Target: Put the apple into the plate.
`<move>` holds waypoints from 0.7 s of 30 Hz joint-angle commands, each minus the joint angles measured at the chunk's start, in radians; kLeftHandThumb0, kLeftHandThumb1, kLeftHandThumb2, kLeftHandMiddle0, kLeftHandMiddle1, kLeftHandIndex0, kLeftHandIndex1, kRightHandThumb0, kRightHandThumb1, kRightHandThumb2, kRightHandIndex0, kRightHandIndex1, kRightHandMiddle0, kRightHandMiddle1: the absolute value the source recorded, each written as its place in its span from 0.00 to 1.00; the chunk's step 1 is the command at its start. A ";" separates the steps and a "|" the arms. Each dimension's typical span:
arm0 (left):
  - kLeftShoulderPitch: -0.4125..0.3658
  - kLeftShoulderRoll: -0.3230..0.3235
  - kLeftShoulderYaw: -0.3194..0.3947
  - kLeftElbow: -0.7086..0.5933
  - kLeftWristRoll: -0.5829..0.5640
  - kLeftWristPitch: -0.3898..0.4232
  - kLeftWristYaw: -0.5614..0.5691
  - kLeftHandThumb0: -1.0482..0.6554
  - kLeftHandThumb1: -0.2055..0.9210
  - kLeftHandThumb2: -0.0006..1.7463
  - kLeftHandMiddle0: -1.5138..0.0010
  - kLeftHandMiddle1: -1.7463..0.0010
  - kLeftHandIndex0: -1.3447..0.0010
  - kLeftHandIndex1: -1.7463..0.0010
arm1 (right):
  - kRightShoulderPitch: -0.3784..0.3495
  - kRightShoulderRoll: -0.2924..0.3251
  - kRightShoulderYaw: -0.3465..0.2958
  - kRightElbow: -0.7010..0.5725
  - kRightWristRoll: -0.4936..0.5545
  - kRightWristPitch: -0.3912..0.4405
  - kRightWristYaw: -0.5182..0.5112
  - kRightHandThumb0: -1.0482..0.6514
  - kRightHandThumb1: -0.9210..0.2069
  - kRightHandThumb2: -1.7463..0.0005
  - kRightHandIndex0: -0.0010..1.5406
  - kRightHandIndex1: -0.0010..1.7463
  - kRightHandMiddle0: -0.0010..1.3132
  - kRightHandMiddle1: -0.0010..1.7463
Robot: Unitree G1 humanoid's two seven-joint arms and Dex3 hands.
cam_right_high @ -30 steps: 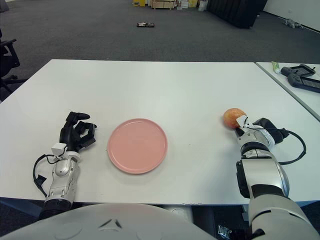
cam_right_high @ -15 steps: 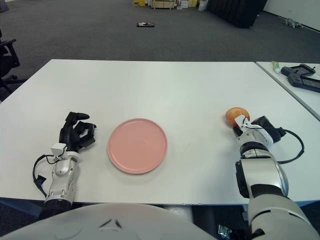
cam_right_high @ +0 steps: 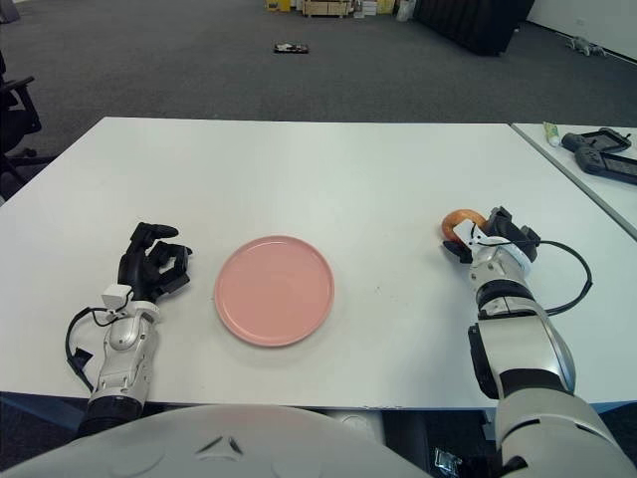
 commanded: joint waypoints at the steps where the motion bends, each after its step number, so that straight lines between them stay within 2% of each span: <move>1: -0.004 0.005 -0.004 0.012 0.008 0.006 -0.001 0.61 0.59 0.62 0.63 0.13 0.72 0.00 | 0.000 -0.052 0.027 0.007 -0.026 -0.065 -0.010 0.05 0.23 0.75 0.00 0.00 0.00 0.00; 5: -0.005 0.005 -0.005 0.014 0.012 0.001 0.001 0.61 0.59 0.62 0.63 0.13 0.73 0.00 | -0.002 -0.074 0.062 -0.027 -0.053 -0.082 -0.006 0.02 0.20 0.80 0.00 0.00 0.00 0.00; 11: -0.006 0.002 -0.005 0.024 0.008 -0.008 -0.002 0.61 0.60 0.62 0.63 0.13 0.73 0.00 | -0.010 -0.095 0.106 -0.009 -0.087 -0.120 -0.024 0.01 0.19 0.83 0.00 0.00 0.00 0.00; 21: -0.009 0.002 -0.004 0.028 0.008 -0.005 0.000 0.61 0.57 0.64 0.64 0.11 0.71 0.00 | -0.017 -0.118 0.129 -0.023 -0.101 -0.138 -0.022 0.01 0.19 0.84 0.00 0.00 0.00 0.00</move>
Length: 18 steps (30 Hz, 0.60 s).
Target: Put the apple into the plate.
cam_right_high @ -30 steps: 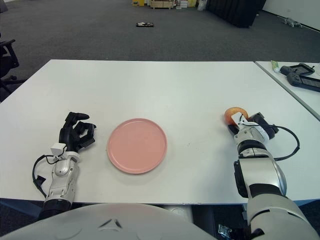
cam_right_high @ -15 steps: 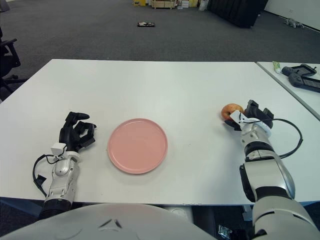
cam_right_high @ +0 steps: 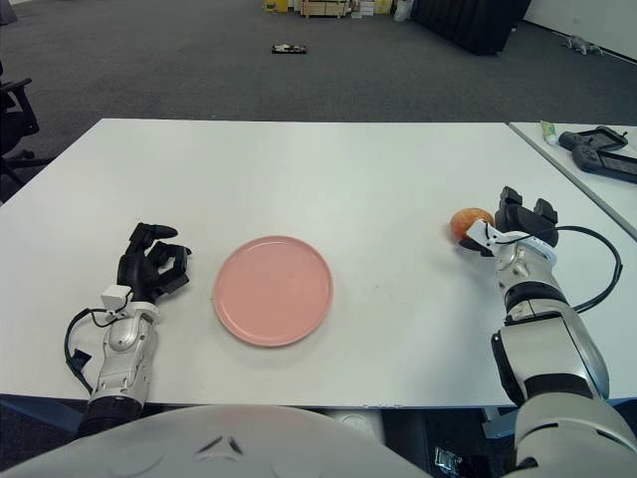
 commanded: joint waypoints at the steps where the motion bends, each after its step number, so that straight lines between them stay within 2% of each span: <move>1: -0.006 0.002 -0.005 0.017 0.007 0.008 0.001 0.61 0.57 0.64 0.64 0.11 0.71 0.00 | -0.020 -0.023 0.008 -0.013 -0.012 -0.017 -0.003 0.00 0.20 0.85 0.00 0.00 0.00 0.00; 18: -0.006 -0.002 -0.007 0.017 0.009 0.011 0.002 0.61 0.57 0.66 0.64 0.07 0.73 0.00 | -0.050 -0.032 0.040 0.022 -0.026 -0.085 0.023 0.00 0.23 0.87 0.00 0.00 0.00 0.00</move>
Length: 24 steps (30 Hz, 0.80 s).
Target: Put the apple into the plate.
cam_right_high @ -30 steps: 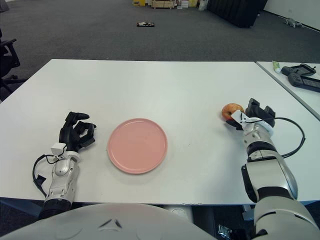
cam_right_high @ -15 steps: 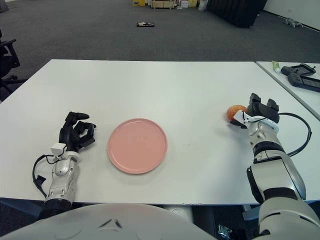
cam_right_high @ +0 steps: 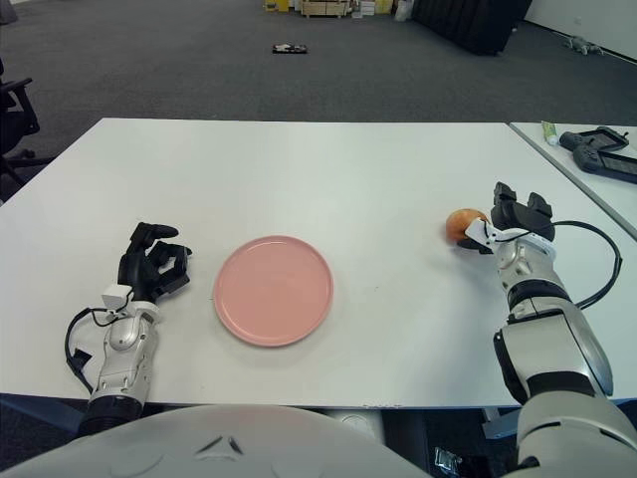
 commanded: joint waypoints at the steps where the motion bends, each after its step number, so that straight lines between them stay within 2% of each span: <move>1: -0.005 -0.002 -0.005 0.017 0.004 0.011 0.002 0.61 0.56 0.66 0.64 0.08 0.73 0.00 | -0.034 -0.015 0.017 0.006 -0.020 -0.021 0.006 0.00 0.23 0.87 0.00 0.00 0.00 0.00; 6: -0.005 -0.004 -0.004 0.018 0.007 0.009 0.007 0.61 0.56 0.66 0.64 0.09 0.72 0.00 | -0.047 -0.013 0.038 0.016 -0.044 -0.039 0.011 0.00 0.22 0.87 0.00 0.00 0.00 0.00; 10: -0.006 -0.005 -0.004 0.018 0.002 0.011 0.004 0.61 0.56 0.65 0.63 0.11 0.70 0.00 | -0.039 -0.002 0.063 -0.130 -0.074 0.003 0.035 0.00 0.23 0.87 0.00 0.00 0.00 0.00; 14: -0.007 -0.003 -0.004 0.019 0.000 0.012 0.000 0.61 0.56 0.65 0.63 0.12 0.69 0.00 | -0.065 0.007 0.079 -0.002 -0.085 -0.038 0.031 0.00 0.23 0.88 0.00 0.00 0.00 0.00; 20: -0.006 -0.002 -0.005 0.017 -0.006 0.014 -0.005 0.61 0.56 0.65 0.64 0.10 0.70 0.00 | -0.065 -0.006 0.098 -0.030 -0.102 -0.049 0.048 0.00 0.23 0.87 0.00 0.00 0.00 0.00; 24: -0.005 -0.002 -0.005 0.015 -0.005 0.012 -0.002 0.61 0.56 0.65 0.64 0.10 0.71 0.00 | -0.074 0.018 0.111 -0.005 -0.111 -0.040 0.056 0.00 0.23 0.87 0.00 0.00 0.00 0.00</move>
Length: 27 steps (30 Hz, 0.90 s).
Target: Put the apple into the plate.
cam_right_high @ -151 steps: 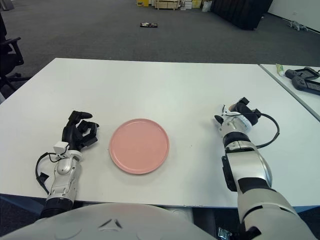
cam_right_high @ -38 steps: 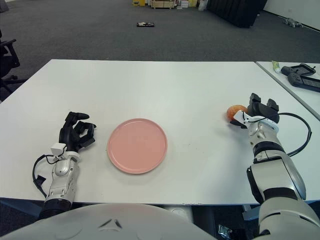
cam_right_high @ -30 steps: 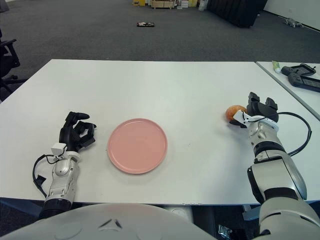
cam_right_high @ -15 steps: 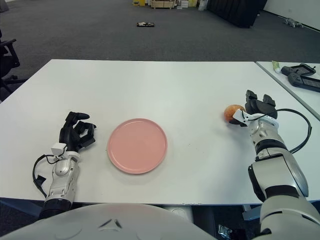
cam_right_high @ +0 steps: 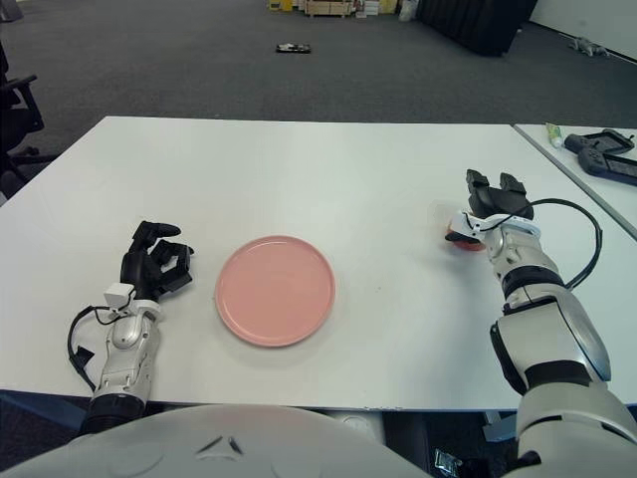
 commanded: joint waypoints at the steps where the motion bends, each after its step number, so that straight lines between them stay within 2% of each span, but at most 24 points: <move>1: 0.002 0.002 -0.002 0.014 0.003 0.011 -0.001 0.61 0.56 0.65 0.64 0.10 0.71 0.00 | -0.022 0.022 0.013 0.022 -0.011 0.013 0.015 0.00 0.23 0.87 0.00 0.00 0.00 0.00; 17: 0.003 -0.001 0.000 0.006 -0.009 0.015 -0.010 0.61 0.57 0.63 0.62 0.13 0.71 0.00 | -0.011 0.093 0.049 0.077 -0.014 0.055 0.039 0.00 0.23 0.86 0.00 0.00 0.00 0.00; 27: 0.003 0.003 0.005 0.009 -0.017 -0.007 -0.022 0.61 0.58 0.63 0.62 0.13 0.72 0.00 | 0.014 0.109 0.052 0.093 -0.004 0.077 0.126 0.03 0.19 0.84 0.00 0.00 0.00 0.00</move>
